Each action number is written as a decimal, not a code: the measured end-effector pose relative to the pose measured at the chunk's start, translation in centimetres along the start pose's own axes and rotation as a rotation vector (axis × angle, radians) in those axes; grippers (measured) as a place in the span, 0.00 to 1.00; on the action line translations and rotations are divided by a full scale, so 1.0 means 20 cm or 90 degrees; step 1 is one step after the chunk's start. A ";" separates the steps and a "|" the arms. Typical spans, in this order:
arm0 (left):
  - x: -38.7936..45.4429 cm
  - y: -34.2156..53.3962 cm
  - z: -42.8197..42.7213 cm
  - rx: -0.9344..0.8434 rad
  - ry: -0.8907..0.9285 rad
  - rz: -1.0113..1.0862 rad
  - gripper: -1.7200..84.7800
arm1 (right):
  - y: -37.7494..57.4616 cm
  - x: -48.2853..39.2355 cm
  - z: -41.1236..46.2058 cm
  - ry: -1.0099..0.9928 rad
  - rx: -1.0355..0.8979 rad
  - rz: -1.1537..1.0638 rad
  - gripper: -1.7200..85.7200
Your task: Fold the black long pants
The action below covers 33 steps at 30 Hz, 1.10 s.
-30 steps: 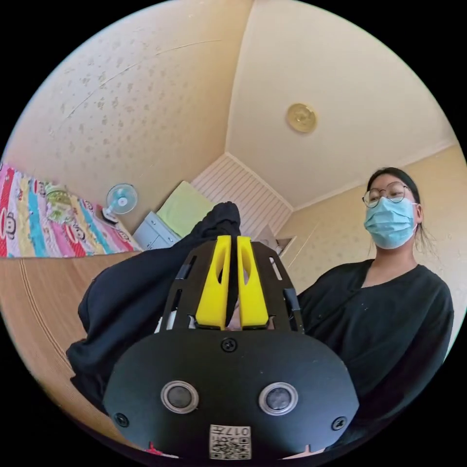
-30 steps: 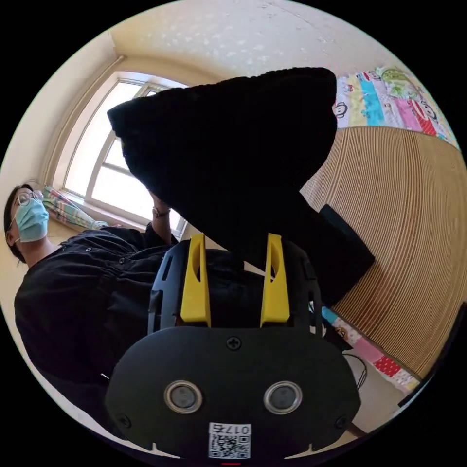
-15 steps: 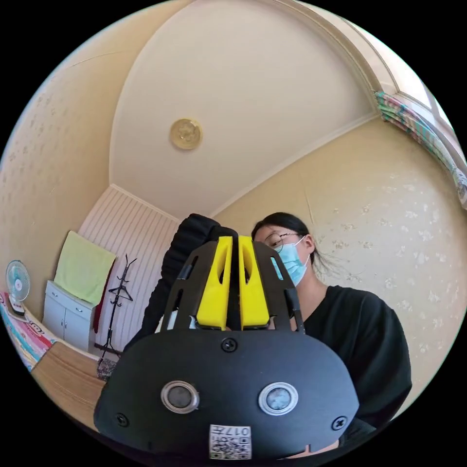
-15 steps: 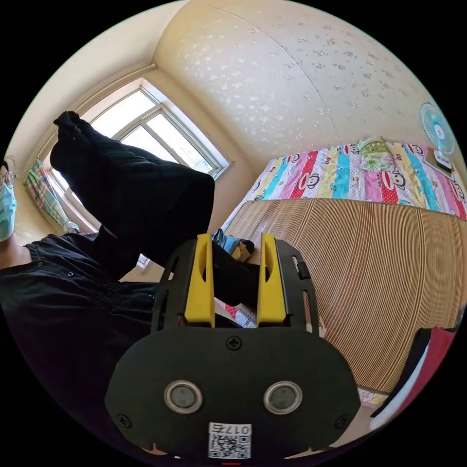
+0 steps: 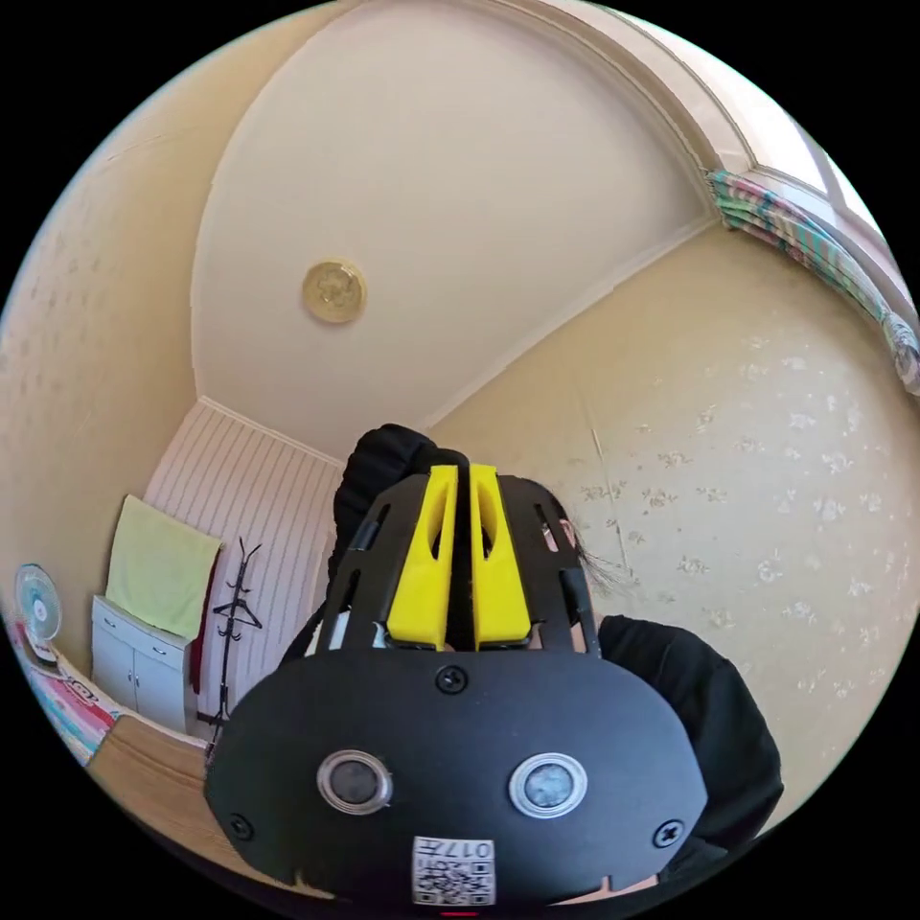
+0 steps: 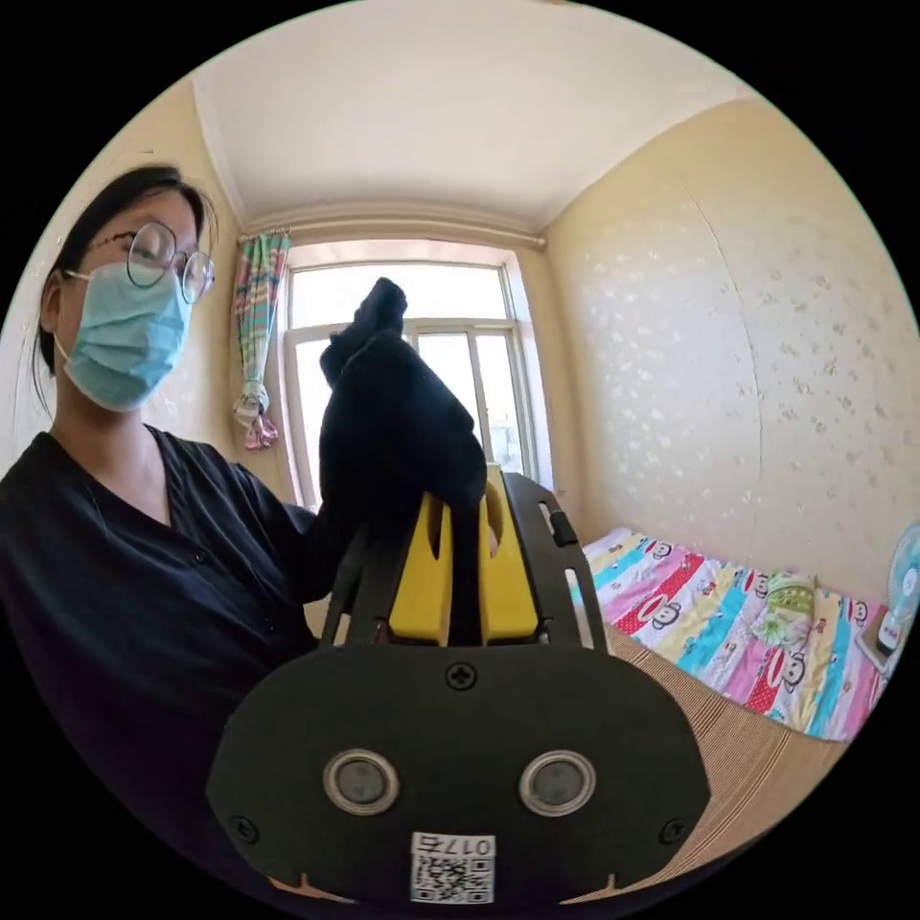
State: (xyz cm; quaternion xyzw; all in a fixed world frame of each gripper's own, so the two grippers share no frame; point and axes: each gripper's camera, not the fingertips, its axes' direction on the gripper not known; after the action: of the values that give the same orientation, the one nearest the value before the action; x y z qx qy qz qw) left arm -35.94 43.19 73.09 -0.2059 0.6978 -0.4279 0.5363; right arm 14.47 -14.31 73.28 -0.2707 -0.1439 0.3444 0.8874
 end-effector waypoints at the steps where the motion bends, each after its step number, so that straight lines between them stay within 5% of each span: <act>1: 0.09 -0.05 -0.02 -0.025 -0.058 0.027 0.03 | -0.05 -0.02 -0.04 0.001 0.014 -0.015 0.09; 7: 0.58 -0.06 0.09 -0.180 -0.460 0.186 0.02 | -0.37 -0.33 -0.18 0.193 0.087 -0.113 0.08; 10: 0.74 0.24 0.21 -0.087 -0.700 0.252 0.02 | -0.31 -0.41 -0.14 0.255 0.125 -0.090 0.08; 14: 0.70 0.47 0.41 -0.014 -0.844 0.345 0.02 | -0.30 -0.34 -0.03 0.387 0.135 -0.099 0.08; 20: -0.42 -0.21 0.29 -0.092 -0.860 0.078 0.03 | -0.86 0.94 0.30 0.421 -0.002 0.044 0.08; 25: -1.86 -0.80 -0.13 -0.188 -1.065 -0.167 0.08 | -1.31 2.43 0.77 0.479 -0.219 0.249 0.10; 29: -2.24 -0.51 -0.43 -0.268 -1.160 -0.270 0.08 | -0.86 3.00 0.87 0.437 -0.331 0.363 0.10; 33: -2.54 0.47 -0.80 -0.464 -1.144 -0.399 0.08 | -0.01 3.19 0.94 0.394 -0.457 0.345 0.09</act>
State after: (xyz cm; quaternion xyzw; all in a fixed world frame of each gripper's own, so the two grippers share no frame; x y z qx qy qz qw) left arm -31.80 92.35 95.35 -0.7755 0.0395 0.0023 0.6300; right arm 52.25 36.69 93.00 -0.6725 0.0902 0.3946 0.6196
